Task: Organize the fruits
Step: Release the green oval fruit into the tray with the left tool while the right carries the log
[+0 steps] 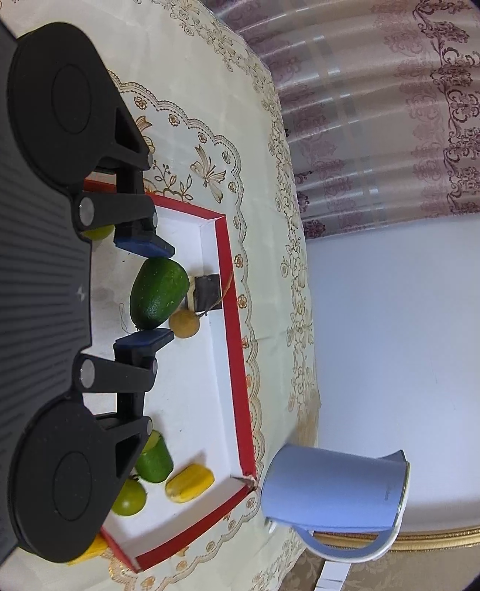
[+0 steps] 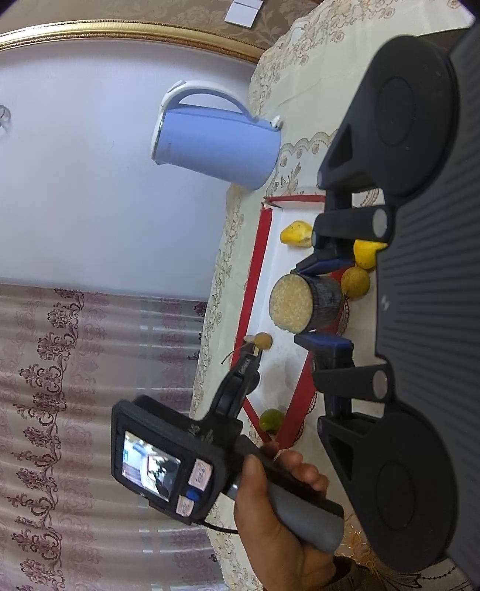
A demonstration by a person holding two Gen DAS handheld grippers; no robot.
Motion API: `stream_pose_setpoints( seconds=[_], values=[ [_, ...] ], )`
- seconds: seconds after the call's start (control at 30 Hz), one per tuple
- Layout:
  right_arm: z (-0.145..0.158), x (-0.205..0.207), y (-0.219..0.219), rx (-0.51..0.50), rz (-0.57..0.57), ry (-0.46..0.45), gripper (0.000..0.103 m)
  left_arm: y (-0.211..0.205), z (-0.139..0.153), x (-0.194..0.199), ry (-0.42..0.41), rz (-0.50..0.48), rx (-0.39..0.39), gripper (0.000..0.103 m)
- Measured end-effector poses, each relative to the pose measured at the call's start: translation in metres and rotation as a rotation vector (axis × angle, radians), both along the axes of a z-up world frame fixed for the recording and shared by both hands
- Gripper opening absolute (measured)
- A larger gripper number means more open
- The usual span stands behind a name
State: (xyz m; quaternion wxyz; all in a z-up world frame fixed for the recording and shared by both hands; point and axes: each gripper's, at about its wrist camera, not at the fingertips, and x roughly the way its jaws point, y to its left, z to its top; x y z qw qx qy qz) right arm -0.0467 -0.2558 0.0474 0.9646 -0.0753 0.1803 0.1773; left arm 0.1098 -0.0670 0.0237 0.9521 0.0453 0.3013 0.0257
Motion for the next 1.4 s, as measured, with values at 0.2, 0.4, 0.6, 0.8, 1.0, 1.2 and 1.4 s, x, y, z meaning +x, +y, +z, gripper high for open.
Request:
stream_pose_setpoints(
  seconds=[0.2,0.4,0.6,0.8,1.0,1.2,1.4],
  values=[
    [-0.001,0.001,0.000,-0.003,0.000,0.001,0.032,-0.002,-0.001,0.011,0.008,0.017,0.012,0.041],
    [-0.003,0.003,0.001,-0.005,-0.001,0.007,0.032,-0.003,-0.004,0.018,0.012,0.043,0.011,0.041],
    [-0.004,0.004,0.002,-0.007,-0.006,0.011,0.031,-0.004,-0.006,0.024,0.016,0.055,0.024,0.041],
    [-0.004,0.005,0.003,-0.010,-0.010,0.013,0.032,-0.014,-0.007,0.033,0.023,0.046,0.033,0.041],
    [-0.005,0.006,0.000,-0.015,-0.023,0.015,0.031,-0.028,-0.011,0.045,0.034,0.035,0.050,0.041],
    [-0.007,0.008,-0.002,-0.015,-0.036,0.019,0.031,-0.041,-0.015,0.056,0.055,0.026,0.061,0.042],
    [-0.009,0.015,-0.004,-0.008,-0.047,0.033,0.031,-0.041,-0.014,0.054,0.044,0.040,0.072,0.060]
  ],
)
